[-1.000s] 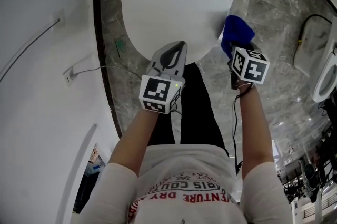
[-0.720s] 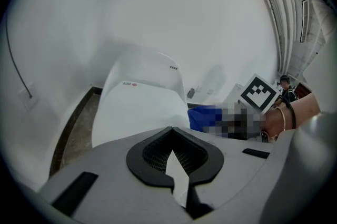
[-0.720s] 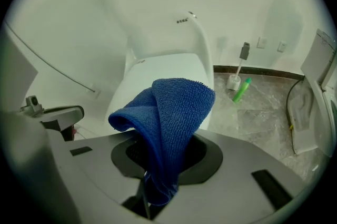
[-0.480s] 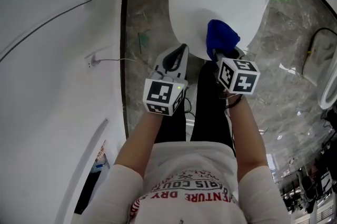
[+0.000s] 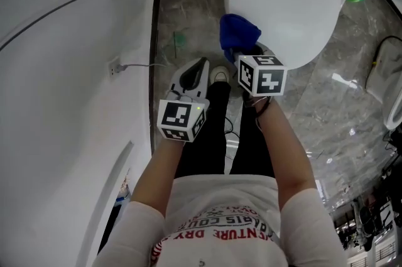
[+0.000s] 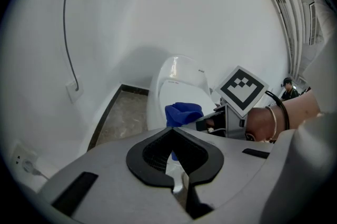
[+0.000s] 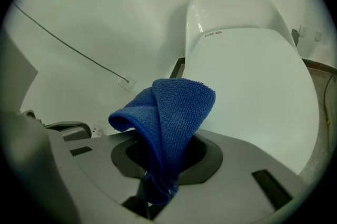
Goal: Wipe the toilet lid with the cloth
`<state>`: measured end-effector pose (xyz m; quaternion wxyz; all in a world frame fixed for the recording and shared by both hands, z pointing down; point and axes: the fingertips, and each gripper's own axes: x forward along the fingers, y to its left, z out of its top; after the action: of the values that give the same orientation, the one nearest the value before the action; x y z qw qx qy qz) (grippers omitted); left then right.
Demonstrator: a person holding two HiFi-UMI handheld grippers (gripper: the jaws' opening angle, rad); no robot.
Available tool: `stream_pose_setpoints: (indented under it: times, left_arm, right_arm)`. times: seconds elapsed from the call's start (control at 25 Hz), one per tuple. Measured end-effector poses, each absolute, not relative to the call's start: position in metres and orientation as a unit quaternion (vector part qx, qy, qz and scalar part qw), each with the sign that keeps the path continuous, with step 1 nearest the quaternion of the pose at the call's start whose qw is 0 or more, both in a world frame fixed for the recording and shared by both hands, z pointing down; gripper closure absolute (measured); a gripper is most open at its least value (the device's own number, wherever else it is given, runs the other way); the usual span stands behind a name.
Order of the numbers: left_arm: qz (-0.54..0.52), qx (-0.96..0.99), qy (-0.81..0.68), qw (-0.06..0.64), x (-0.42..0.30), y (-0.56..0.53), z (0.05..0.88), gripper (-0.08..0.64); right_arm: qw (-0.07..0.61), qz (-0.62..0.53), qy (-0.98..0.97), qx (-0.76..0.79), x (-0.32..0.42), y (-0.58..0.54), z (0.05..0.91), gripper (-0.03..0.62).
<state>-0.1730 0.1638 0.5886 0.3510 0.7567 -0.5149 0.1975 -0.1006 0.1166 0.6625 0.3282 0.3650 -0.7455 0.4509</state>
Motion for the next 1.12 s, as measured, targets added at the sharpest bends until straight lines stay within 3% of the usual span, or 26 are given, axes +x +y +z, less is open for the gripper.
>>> stream_pose_setpoints:
  times: [0.4,1.12]
  left_arm:
    - [0.19,0.765,-0.501,0.357,-0.167,0.163,0.603,0.554]
    - [0.201,0.778,-0.484,0.345,-0.044,0.157,0.597,0.554]
  right_arm:
    - [0.365,0.416,-0.746,0.372,-0.076,0.107,0.689,0.505]
    - [0.338,0.444,-0.734,0.387,0.058,0.128,0.682,0.505]
